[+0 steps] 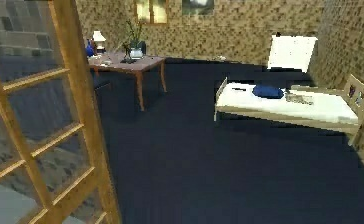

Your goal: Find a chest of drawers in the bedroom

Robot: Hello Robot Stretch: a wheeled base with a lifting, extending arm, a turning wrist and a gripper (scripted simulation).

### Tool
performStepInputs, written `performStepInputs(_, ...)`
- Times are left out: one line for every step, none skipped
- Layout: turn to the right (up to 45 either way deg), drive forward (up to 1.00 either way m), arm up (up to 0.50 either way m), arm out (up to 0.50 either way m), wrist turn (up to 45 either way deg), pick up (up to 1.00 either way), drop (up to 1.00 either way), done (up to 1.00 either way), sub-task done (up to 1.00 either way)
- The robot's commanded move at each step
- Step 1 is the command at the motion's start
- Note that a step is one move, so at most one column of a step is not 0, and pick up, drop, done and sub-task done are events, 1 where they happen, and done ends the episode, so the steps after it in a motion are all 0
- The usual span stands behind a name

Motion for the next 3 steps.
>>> performStepInputs(0.0,1.00,0.00,0.00,0.0,0.00,0.00,0.00,0.00)
performStepInputs(0.0,1.00,0.00,0.00,0.0,0.00,0.00,0.00,0.00)
performStepInputs(-6.0,0.00,0.00,0.00,0.0,0.00,0.00,0.00,0.00)
